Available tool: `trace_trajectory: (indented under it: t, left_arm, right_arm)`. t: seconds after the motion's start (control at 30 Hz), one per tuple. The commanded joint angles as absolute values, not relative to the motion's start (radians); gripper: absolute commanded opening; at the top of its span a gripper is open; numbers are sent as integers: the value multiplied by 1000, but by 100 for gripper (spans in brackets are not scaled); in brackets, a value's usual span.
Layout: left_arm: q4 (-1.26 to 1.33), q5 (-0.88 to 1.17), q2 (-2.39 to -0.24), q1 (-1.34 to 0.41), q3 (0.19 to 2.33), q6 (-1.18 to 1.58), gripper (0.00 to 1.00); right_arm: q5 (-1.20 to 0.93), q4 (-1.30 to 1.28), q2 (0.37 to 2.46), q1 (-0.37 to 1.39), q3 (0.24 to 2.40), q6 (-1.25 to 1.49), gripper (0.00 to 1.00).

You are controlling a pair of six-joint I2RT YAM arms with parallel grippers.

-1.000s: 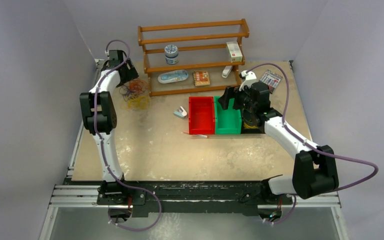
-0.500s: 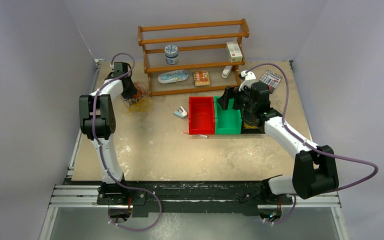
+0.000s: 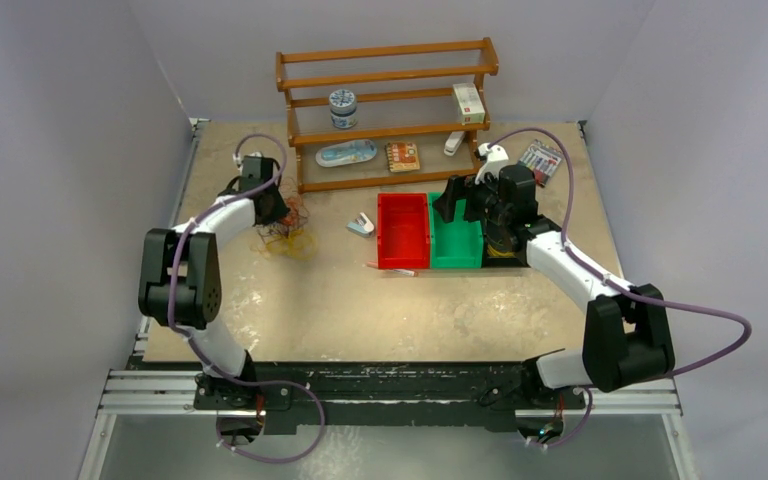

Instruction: Untangle the cables

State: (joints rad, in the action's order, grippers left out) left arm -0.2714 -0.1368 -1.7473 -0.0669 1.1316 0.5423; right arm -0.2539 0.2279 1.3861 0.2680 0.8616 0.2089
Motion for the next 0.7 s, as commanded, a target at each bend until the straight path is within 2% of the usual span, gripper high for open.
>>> trace_trajectory:
  t: [0.0,0.37,0.67]
  left_arm:
    - [-208,-181,-1659,-105,1020,585,9]
    - [-172,-115,-1507,-173,813,659,7]
    - [-204,-144,-1350,-312,702,721,7]
  right_arm:
    - [-273,243,1382,268,903,205,99]
    - [-277,226,1387,270,916,207,99]
    - [-268,214,1397,274,929,208,99]
